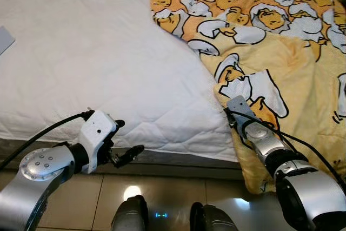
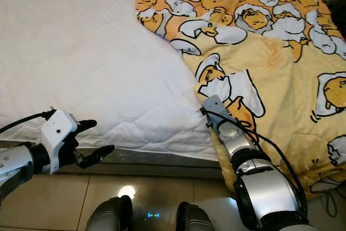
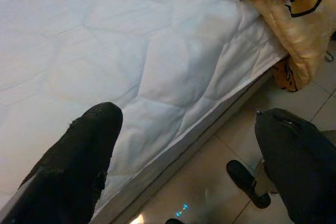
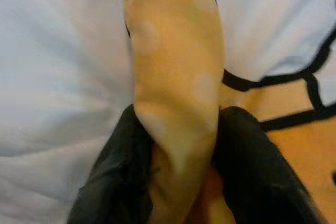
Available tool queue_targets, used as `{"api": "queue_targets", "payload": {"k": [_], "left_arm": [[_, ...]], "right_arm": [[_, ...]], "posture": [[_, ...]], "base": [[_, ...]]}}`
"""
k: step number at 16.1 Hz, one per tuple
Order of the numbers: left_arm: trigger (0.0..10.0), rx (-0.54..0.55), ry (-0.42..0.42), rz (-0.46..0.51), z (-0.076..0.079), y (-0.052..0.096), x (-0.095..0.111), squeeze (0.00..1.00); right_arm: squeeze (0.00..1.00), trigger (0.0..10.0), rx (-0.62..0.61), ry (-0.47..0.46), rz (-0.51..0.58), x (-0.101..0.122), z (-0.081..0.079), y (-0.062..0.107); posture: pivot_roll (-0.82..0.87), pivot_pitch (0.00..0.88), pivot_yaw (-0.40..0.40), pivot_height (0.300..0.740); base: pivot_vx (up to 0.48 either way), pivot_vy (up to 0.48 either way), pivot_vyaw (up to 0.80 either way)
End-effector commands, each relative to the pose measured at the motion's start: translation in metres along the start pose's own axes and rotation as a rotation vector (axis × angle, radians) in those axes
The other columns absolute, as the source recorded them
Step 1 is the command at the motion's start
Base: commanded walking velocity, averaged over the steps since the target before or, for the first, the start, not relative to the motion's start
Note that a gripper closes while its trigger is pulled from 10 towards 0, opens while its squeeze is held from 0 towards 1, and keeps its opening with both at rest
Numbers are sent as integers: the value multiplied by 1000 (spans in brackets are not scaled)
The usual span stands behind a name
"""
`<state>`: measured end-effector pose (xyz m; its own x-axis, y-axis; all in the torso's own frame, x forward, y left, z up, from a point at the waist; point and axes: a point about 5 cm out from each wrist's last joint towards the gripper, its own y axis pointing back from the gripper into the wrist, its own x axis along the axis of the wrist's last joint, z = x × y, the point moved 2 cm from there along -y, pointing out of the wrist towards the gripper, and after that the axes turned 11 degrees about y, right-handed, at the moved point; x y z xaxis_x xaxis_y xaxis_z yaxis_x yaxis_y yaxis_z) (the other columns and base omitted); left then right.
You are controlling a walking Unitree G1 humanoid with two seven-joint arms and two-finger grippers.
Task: Clean up the room
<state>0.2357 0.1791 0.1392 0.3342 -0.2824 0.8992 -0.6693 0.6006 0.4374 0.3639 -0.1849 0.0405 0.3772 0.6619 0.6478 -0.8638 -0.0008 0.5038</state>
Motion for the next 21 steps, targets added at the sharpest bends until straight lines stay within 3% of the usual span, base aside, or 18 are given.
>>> {"api": "queue_targets", "payload": {"k": [1, 7, 10, 15, 17, 18, 19, 20, 21], "left_arm": [[10000, -17, -8, -19, 2, -1, -4, 910], [10000, -51, -24, -38, -3, -8, -5, 906], [10000, -83, -32, -51, -8, -17, -7, 902], [10000, -131, -42, -45, -15, -34, -2, 902], [10000, -151, -53, -48, -13, -39, -3, 902], [10000, -164, -55, -43, -13, -43, -2, 902], [10000, -172, -58, -41, -12, -45, -1, 902], [10000, -176, -61, -41, -12, -46, -2, 902], [10000, -179, -62, -41, -13, -47, -2, 902]], "right_arm": [[0, 0, 1, -24, -28, -12, 2, 2], [0, 0, 49, -37, 8, -4, -2, 1], [0, 0, 131, -92, 78, 5, -7, 1], [0, 0, 369, -104, 208, 2, -15, 11], [0, 0, 579, -103, 346, 3, -24, 25], [0, 0, 896, -82, 482, -8, -36, 56], [0, 0, 1081, -104, 535, -13, -39, 83], [0, 0, 1167, -114, 559, -15, -42, 97], [0, 0, 1349, -120, 534, -22, -45, 121]], "posture": [[183, 154, -74, 740], [146, 98, -65, 740], [105, 62, -32, 740], [43, 21, 31, 740], [25, 14, 46, 740], [19, 12, 49, 740], [17, 12, 50, 740], [17, 12, 50, 740], [10, 15, 55, 740]], "base": [[0, 0, 0], [0, 0, 0], [0, 0, 0], [0, 0, 0], [0, 0, 0], [0, 0, 0], [0, 0, 0], [0, 0, 0], [0, 0, 0]]}}
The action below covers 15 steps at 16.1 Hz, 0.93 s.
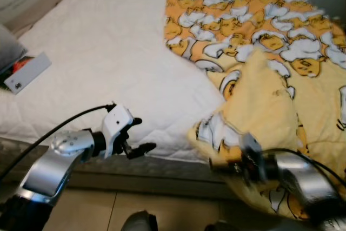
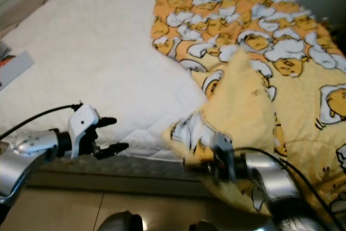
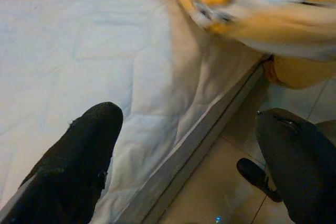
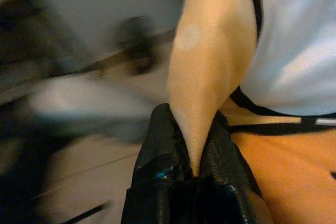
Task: Clean up the room
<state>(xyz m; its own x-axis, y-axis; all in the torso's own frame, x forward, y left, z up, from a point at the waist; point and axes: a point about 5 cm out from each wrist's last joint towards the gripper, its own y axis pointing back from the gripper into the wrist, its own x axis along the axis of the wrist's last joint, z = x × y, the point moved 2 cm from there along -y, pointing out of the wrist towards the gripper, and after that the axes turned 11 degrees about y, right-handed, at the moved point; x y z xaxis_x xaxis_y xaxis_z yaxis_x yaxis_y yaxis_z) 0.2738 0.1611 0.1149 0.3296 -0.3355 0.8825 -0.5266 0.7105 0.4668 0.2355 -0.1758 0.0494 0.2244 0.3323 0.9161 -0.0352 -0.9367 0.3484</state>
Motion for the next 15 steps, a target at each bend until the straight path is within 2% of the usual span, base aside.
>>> {"api": "queue_targets", "payload": {"k": [1, 2, 3, 4, 5, 6, 7, 11, 12, 13, 15], "left_arm": [[10000, -4, -23, -3, 0, 0, 2, 902], [10000, -11, -26, -2, 0, -2, 2, 902], [10000, -16, -30, -2, 1, -4, 3, 898], [10000, -17, -34, -1, 1, -5, 3, 898], [10000, -17, -38, 0, -1, -5, 3, 898], [10000, -15, -40, -1, -2, -5, 3, 898], [10000, -13, -43, -2, -2, -6, 3, 890], [10000, -11, -43, -2, -2, -7, 2, 886], [10000, -11, -43, -2, -2, -7, 1, 882], [10000, -9, -43, -3, -3, -7, 0, 882], [10000, -8, -43, -3, -4, -8, 0, 886]], "right_arm": [[0, 0, 162, 2, 16, 11, -16, -2], [0, 275, 116, 32, -108, -8, -13, 0], [0, 9373, -1, 74, -201, -22, 0, 0], [0, 10000, -102, 95, -221, -24, 12, -1], [0, 10000, -206, 50, -220, -19, 20, -4], [102, 10000, -221, 65, -231, -17, 20, -5], [1000, 10000, -249, 69, -253, -17, 22, -6], [1000, 10000, -242, 76, -220, -11, 25, -9], [1000, 10000, -200, 85, -218, -10, 20, -10], [1000, 10000, -112, 81, -210, -7, 8, -10], [1000, 10000, -47, 82, -205, -4, -1, -11]], "posture": [[10, 15, 55, 740], [7, 15, 58, 740], [8, 12, 58, 740], [9, 10, 58, 740], [11, 12, 57, 740], [11, 10, 56, 740], [12, 7, 54, 740], [8, 3, 53, 740], [7, 2, 52, 740], [7, 0, 51, 740], [6, 0, 52, 740]], "base": [[0, 0, 0], [0, 0, 0], [0, 0, 0], [0, 0, 0], [0, 0, 0], [0, 0, 0], [0, 0, 0], [0, 0, 0], [0, 0, 0], [0, 0, 0], [0, 0, 0]]}}
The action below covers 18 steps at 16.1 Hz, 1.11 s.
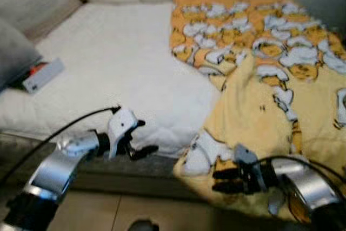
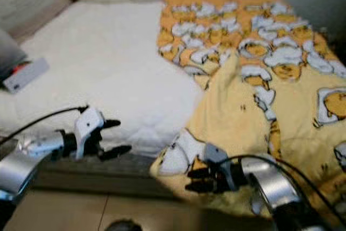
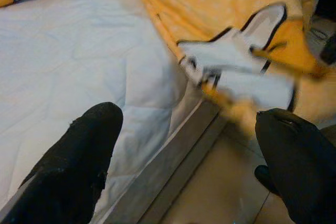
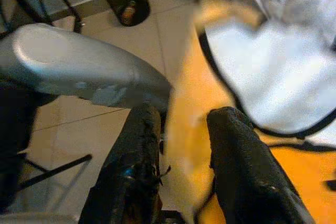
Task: Clean up the room
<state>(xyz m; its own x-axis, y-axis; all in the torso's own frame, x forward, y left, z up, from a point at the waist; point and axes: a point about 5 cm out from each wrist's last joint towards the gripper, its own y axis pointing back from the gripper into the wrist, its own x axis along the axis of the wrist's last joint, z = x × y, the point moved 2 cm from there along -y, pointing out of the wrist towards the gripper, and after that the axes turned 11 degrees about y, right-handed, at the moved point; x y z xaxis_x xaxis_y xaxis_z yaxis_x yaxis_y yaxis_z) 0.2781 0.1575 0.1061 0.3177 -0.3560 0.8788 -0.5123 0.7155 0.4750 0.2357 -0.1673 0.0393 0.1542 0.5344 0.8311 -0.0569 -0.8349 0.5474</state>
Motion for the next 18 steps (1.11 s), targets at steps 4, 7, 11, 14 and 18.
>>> {"api": "queue_targets", "payload": {"k": [4, 7, 11, 14, 18], "left_arm": [[10000, 26, -12, 17, -3, -3, 4, 882], [10000, 224, 68, 81, -10, -14, -4, 878], [10000, 427, 182, 198, -16, -15, -11, 714], [10000, 484, 192, 211, -12, -18, -16, 408], [10000, 525, 199, 237, -13, -22, -12, 369]], "right_arm": [[1000, 10000, -84, 6, 38, 7, 7, 0], [1000, 10000, -398, -60, 81, 4, 21, 5], [0, 10000, -831, -181, 173, 4, 35, 9], [0, 10000, -1155, -349, 263, 5, 39, 22], [0, 10000, -1335, -333, 193, 5, 36, 21]], "posture": [[-5, 0, 58, 740], [-14, 0, 45, 740], [-20, 0, 46, 740], [-22, 0, 41, 740], [-20, 0, 34, 740]], "base": [[0, 0, 0], [0, 0, 0], [0, 0, 0], [0, 195, 0], [0, 363, 0]]}}
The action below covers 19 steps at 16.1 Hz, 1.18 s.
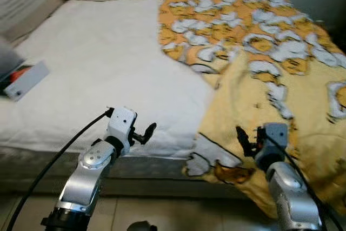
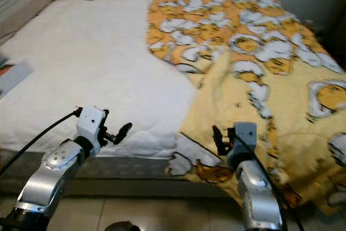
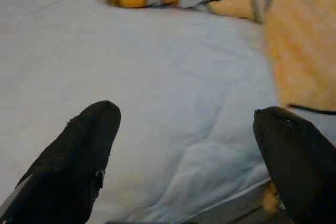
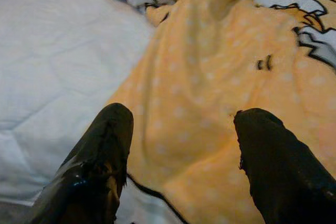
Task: Clean up the room
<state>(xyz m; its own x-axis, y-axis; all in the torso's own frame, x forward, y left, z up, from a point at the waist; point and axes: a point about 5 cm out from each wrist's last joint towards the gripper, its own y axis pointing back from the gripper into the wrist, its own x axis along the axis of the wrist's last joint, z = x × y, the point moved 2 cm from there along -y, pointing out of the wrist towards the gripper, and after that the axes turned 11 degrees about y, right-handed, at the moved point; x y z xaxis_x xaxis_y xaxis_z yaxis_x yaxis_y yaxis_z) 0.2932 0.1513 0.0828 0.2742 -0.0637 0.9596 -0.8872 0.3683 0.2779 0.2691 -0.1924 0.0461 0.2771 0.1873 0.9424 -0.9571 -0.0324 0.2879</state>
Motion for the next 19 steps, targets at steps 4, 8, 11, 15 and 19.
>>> {"api": "queue_targets", "payload": {"k": [4, 8, 11, 15, 19], "left_arm": [[10000, 41, -3, 30, -3, 0, 4, 341], [10000, 55, 7, 58, -5, -2, 9, 369], [10000, 52, 19, 65, -5, -2, 11, 373], [10000, 52, 29, 69, -5, -3, 11, 373], [10000, 53, 38, 67, -5, -3, 11, 373]], "right_arm": [[0, 10000, -48, -103, 32, 9, -14, 3], [0, 10000, -27, -141, 46, 15, -17, 0], [0, 10000, 4, -137, 72, 18, -22, 2], [0, 10000, 45, -151, 71, 20, -27, 1], [0, 10000, 74, -161, 62, 19, -28, 3]], "posture": [[-19, 0, 30, 740], [-20, 0, 32, 740], [-20, 0, 33, 740], [-20, 0, 33, 740], [-22, 0, 35, 740]], "base": [[0, 78, 0], [0, 0, 0], [89, 0, 0], [277, 0, 0], [301, 0, 358]]}}
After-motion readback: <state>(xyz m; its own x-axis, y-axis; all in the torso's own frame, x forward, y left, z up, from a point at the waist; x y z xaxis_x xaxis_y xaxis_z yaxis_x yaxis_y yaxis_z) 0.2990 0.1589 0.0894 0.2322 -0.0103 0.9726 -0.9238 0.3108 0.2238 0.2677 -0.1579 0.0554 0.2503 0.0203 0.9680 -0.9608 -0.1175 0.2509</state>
